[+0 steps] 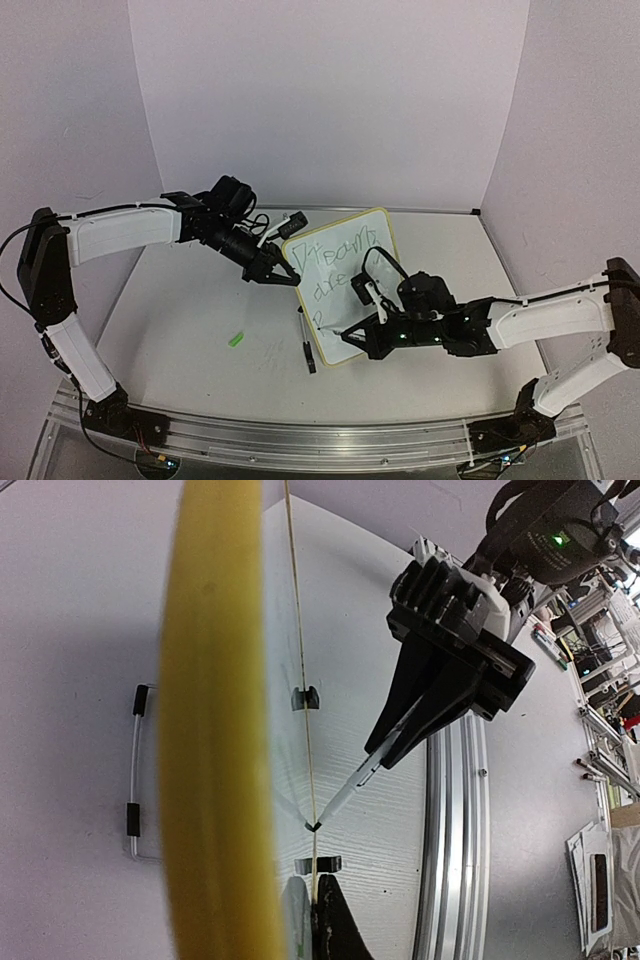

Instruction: Write a sentence on the whiteboard

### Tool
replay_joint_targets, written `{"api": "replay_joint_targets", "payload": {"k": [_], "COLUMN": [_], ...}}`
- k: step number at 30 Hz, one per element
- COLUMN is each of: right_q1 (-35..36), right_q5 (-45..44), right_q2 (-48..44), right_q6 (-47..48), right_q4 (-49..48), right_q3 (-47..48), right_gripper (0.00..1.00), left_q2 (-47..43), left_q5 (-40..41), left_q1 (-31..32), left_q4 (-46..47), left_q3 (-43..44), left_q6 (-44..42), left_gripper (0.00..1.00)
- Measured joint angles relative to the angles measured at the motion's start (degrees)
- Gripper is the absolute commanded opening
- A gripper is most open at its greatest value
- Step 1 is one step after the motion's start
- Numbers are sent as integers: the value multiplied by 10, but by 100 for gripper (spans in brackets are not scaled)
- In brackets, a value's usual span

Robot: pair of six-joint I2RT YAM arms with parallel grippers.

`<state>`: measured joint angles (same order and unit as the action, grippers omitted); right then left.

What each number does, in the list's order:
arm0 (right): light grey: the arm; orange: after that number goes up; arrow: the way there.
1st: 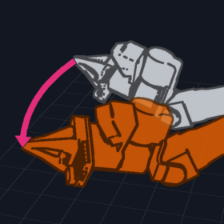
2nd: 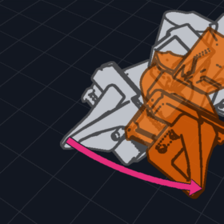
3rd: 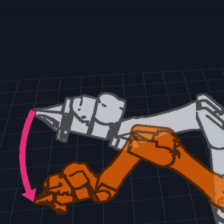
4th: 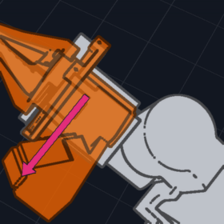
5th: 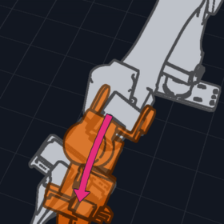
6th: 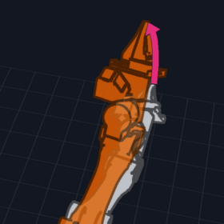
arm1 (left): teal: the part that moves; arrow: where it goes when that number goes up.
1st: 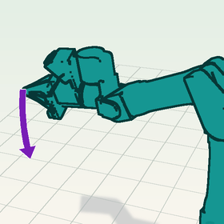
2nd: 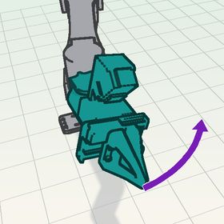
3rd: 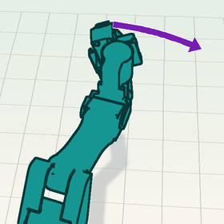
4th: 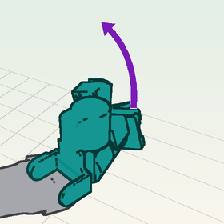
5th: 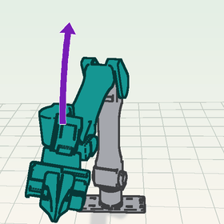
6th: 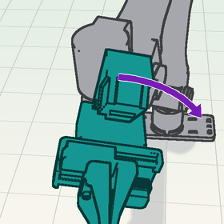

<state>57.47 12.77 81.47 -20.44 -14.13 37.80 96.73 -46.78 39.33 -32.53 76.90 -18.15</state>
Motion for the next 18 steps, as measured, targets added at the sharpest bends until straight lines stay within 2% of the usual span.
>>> {"api": "replay_joint_targets", "payload": {"k": [10, 18], "right_q1": [2, 0], "right_q5": [0, -16], "right_q2": [-3, -88], "right_q6": [-1, -11], "right_q4": [0, -8], "right_q3": [0, -25], "right_gripper": [0, 0], "left_q2": [0, 0], "left_q5": [0, 0], "left_q1": [0, 0], "left_q4": [0, -1], "left_q3": [0, 0], "left_q6": [0, 0], "left_gripper": [0, 0]}}
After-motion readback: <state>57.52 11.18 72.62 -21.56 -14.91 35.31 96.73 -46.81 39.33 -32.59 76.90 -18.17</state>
